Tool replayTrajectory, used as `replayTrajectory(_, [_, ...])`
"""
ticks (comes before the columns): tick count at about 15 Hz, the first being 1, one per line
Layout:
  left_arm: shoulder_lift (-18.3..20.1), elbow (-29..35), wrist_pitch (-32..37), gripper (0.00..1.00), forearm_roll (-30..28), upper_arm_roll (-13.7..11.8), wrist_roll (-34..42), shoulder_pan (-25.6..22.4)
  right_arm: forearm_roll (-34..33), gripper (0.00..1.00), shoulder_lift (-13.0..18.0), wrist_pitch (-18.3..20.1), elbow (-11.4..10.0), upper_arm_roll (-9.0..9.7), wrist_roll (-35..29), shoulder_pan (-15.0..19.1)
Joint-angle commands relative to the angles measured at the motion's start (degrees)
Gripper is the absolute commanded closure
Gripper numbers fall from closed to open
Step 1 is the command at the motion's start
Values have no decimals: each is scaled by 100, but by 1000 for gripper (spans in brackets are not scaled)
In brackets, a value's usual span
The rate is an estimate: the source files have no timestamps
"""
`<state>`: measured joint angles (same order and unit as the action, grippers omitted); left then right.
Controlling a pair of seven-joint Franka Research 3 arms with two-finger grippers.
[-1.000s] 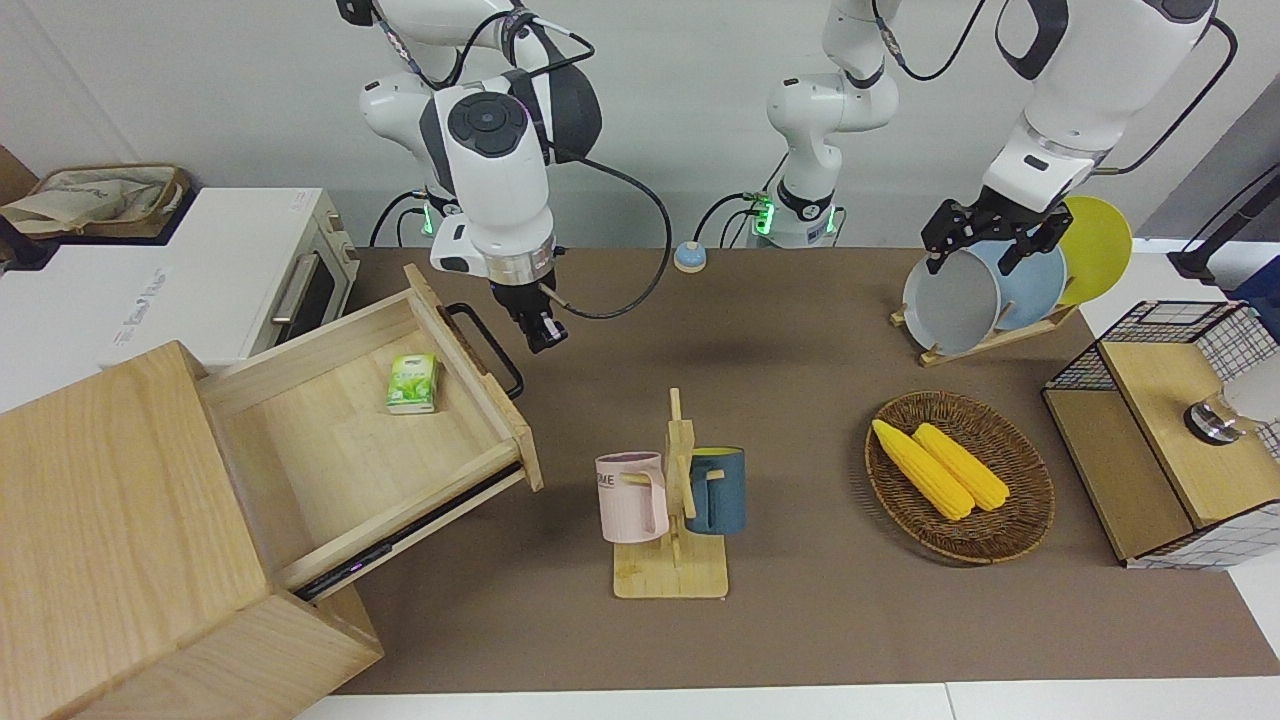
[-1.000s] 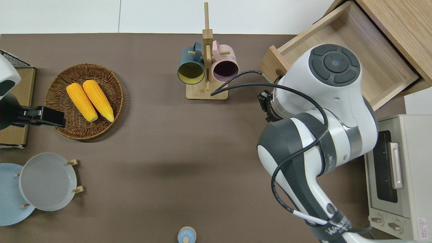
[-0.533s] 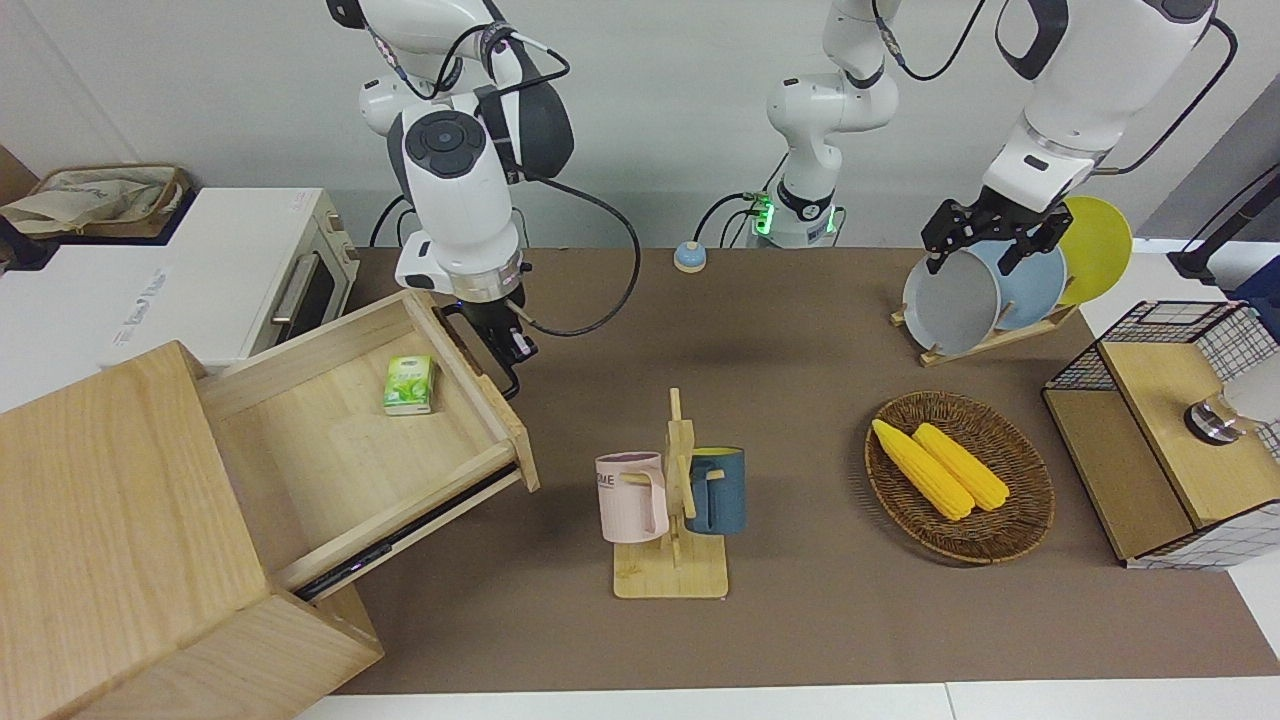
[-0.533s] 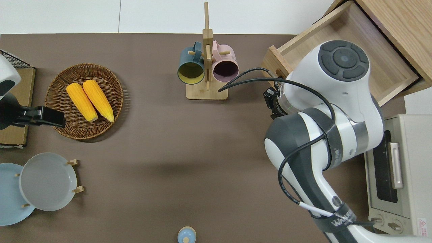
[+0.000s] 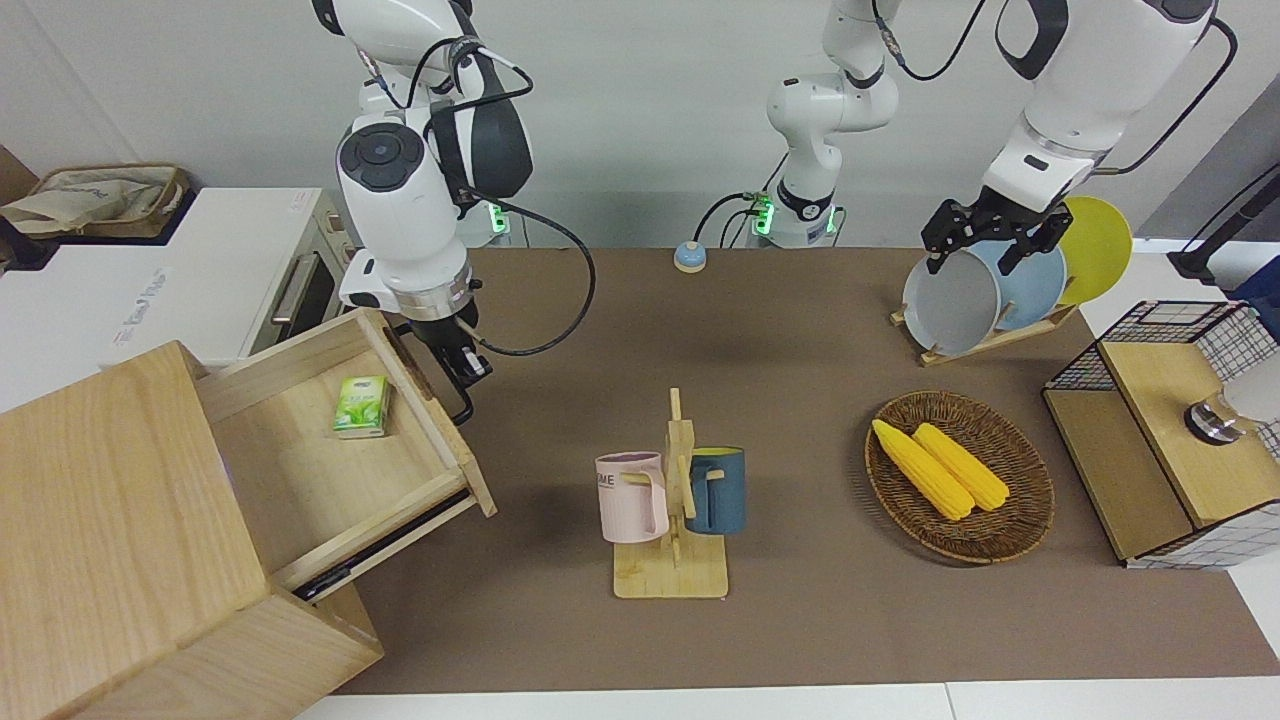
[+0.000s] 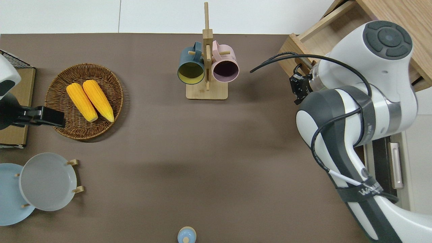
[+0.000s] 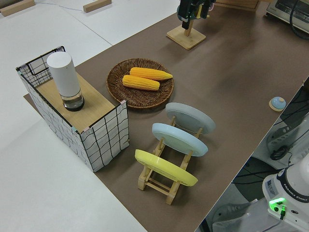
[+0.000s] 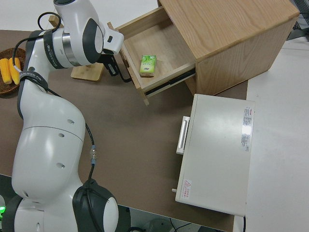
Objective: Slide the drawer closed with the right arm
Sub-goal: 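Press the drawer fully shut with the right gripper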
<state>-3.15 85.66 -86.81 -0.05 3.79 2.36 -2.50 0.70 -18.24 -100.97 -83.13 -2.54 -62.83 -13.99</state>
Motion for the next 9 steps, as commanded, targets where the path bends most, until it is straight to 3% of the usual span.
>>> replayTrajectory(1, [25,-49,103,7,102,-1,-60,39,-149,1000,-232,-28,367,96,472,352])
replayTrajectory(9, [25,-58,103,7,102,-1,-60,39,-158,1000,-408,-28,622,105,1096,818])
